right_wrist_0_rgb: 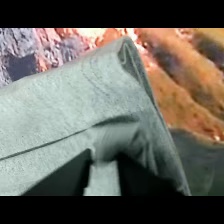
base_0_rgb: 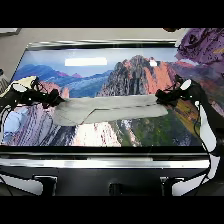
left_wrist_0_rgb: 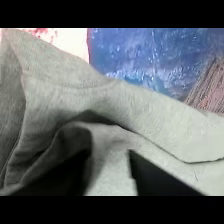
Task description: Fold the clothes and pants, and hang the long-sleeved shirts on hangers.
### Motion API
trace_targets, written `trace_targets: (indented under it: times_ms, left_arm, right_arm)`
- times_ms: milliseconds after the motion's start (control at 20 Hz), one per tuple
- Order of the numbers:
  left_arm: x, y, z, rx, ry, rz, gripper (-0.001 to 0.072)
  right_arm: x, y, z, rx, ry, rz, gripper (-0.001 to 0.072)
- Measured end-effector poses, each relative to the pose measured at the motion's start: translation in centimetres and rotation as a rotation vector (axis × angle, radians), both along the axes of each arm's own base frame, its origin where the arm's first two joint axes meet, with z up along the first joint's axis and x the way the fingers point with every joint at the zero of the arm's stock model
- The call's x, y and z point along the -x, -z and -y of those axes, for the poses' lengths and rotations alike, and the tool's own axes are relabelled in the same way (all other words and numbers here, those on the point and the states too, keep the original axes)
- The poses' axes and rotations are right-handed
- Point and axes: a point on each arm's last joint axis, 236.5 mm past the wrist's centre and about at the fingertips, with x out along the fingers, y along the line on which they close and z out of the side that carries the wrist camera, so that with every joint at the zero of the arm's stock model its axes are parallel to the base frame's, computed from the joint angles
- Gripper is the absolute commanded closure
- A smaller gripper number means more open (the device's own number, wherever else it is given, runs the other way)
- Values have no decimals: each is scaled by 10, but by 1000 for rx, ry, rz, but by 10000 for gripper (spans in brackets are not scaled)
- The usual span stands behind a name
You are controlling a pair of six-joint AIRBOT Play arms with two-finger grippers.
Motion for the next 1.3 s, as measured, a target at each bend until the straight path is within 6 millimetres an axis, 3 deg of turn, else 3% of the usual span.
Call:
trace_targets:
  times_ms: [50,200,300,400,450,550,850,950,1000,1050,1100,1150,1300]
  left_arm:
    - [-3,1,1,10,-9,3,140]
    - [-13,-11,-3,23,-27,36,115]
    - [-19,-28,-11,17,-39,67,59]
    - [-19,-45,-23,-11,-57,87,44]
    - [-19,-53,-30,-30,-68,96,44]
    - [-15,-64,-38,-62,-71,107,44]
    - [-6,-78,-45,-96,-67,103,44]
    - [-4,-80,-45,-95,-69,97,44]
    - [-4,-80,-45,-94,-72,93,44]
    - [-3,-79,-44,-93,-75,88,44]
    - [-3,-80,-42,-91,-73,88,51]
    - [-3,-80,-38,-90,-68,85,150]
    - [-2,-80,-17,-84,-30,84,634]
  right_arm:
    - [-1,-2,-3,-23,6,-5,212]
    - [-6,-28,3,-113,35,-9,154]
    - [-11,-48,28,-149,75,5,154]
    - [-8,-55,58,-170,106,8,145]
    - [-5,-53,70,-180,109,-2,93]
    - [4,-43,78,-220,82,-35,91]
    - [13,-7,54,-409,5,-107,102]
    - [13,0,36,-449,-24,-123,192]
    - [12,3,25,-461,-43,-130,282]
    - [12,6,16,-464,-59,-138,441]
    - [11,10,8,-454,-74,-143,649]
    - [10,13,1,-447,-84,-144,677]
    - [7,2,-15,-441,-108,-130,678]
